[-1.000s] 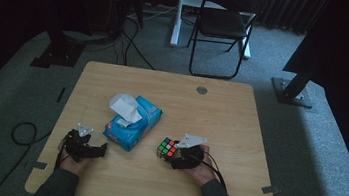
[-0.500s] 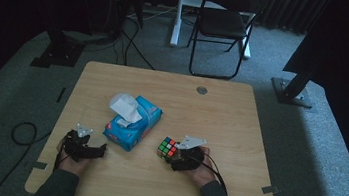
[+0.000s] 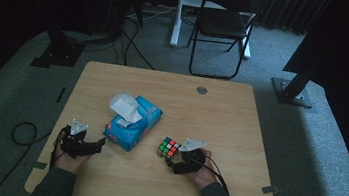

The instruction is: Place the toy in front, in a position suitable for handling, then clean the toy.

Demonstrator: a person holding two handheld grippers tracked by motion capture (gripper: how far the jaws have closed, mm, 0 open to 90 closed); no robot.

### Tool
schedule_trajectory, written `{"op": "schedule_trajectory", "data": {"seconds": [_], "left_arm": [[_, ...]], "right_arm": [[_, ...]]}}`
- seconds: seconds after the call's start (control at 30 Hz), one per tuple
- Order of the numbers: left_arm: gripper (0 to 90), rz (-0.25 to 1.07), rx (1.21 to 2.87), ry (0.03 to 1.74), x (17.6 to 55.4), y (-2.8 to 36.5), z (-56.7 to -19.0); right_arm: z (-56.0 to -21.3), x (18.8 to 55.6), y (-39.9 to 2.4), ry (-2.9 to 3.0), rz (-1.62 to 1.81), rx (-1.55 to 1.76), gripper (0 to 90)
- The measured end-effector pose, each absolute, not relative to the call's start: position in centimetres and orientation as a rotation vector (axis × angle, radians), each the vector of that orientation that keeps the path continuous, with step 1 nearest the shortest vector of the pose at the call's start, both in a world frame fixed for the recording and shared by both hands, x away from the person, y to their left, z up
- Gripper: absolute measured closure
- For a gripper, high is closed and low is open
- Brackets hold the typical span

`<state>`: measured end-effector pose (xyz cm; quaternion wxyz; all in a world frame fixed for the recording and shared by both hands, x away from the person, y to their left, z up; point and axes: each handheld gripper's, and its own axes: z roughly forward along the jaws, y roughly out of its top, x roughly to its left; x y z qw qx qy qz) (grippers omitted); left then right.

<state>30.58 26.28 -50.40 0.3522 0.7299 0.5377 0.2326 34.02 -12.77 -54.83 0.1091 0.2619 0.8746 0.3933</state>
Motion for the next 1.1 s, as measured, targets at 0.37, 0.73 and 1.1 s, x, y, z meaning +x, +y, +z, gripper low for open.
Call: {"op": "schedule_trajectory", "data": {"seconds": [0.37, 0.73, 1.1], "left_arm": [[14.7, 0.629, 1.886, 1.312, 31.3, 24.9, -47.4], [14.7, 0.639, 1.901, 1.246, 32.2, 23.3, -45.7], [16.3, 0.634, 1.927, 1.223, 33.4, 22.4, -45.0]], "right_arm": [[-54.9, 33.9, -12.7, 2.573, 1.130, 0.758, 21.5], [-54.9, 33.9, -12.7, 2.565, 1.125, 0.782, 21.7], [-54.9, 34.0, -12.8, 2.561, 1.131, 0.792, 22.3]]}}
